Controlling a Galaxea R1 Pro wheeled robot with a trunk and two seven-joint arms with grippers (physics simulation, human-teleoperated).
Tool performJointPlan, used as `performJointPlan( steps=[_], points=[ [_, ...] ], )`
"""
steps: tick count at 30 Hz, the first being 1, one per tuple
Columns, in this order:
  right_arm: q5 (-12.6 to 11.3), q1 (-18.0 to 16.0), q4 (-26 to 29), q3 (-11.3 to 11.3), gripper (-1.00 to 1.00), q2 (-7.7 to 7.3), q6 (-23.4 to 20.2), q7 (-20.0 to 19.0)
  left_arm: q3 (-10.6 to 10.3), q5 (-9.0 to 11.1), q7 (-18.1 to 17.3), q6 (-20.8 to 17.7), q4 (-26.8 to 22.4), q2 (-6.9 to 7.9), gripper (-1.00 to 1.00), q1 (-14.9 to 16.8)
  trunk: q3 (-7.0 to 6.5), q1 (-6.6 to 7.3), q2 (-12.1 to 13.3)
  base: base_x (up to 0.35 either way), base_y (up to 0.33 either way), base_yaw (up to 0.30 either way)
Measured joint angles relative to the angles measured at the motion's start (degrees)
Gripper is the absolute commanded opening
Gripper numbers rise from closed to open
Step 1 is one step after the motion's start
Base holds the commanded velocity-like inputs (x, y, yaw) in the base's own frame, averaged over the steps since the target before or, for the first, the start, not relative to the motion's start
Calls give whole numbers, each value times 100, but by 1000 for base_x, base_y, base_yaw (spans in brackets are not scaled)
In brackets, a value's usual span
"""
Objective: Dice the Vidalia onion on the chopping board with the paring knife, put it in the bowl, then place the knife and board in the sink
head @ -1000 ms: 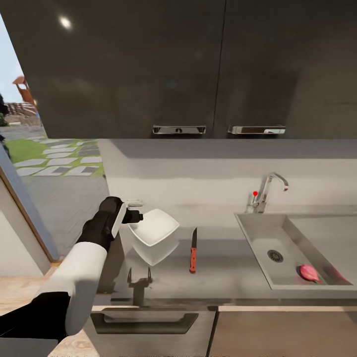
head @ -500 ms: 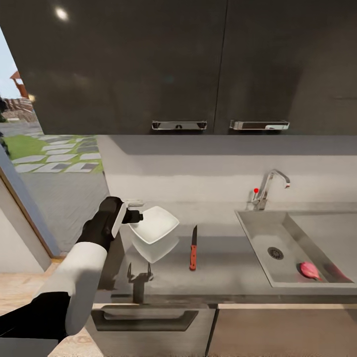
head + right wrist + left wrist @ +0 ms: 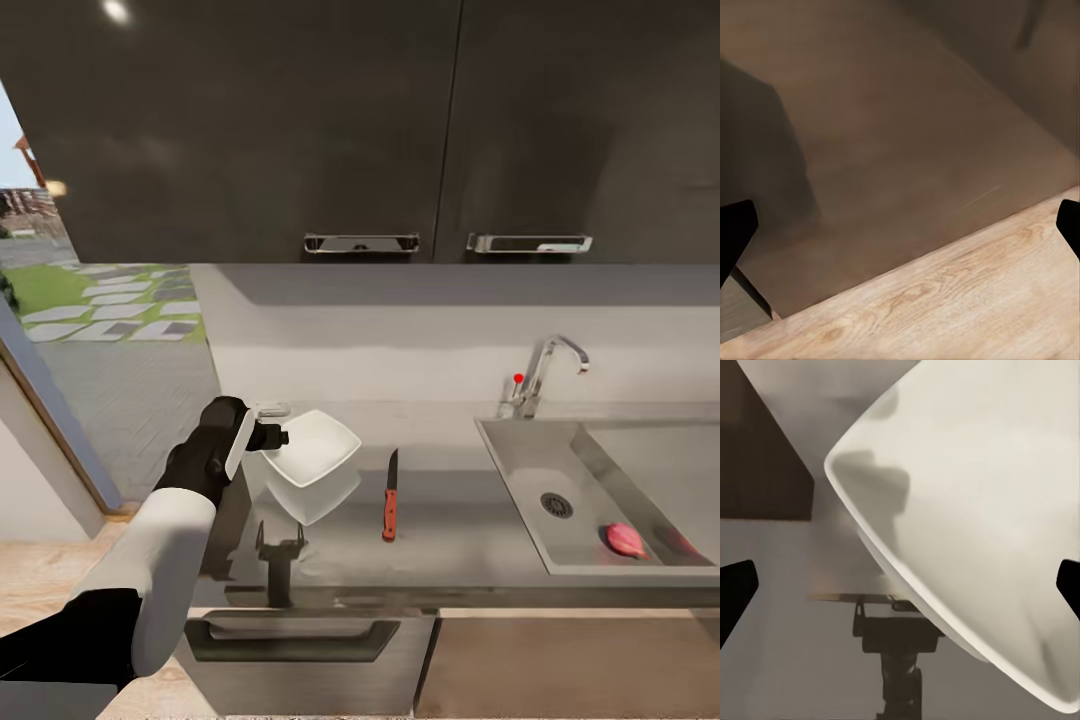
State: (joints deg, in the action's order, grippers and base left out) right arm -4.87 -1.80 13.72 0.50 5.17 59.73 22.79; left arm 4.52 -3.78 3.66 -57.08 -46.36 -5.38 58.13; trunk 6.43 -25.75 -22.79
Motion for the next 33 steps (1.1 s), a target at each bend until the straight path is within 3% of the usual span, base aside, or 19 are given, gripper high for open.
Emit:
performJointPlan(
  steps=[33],
  points=[
    [0, 0, 0, -8, 100, 0, 0, -1, 0, 1, -4, 0, 0, 0, 100, 0, 296, 0, -1, 0, 0, 0]
  ],
)
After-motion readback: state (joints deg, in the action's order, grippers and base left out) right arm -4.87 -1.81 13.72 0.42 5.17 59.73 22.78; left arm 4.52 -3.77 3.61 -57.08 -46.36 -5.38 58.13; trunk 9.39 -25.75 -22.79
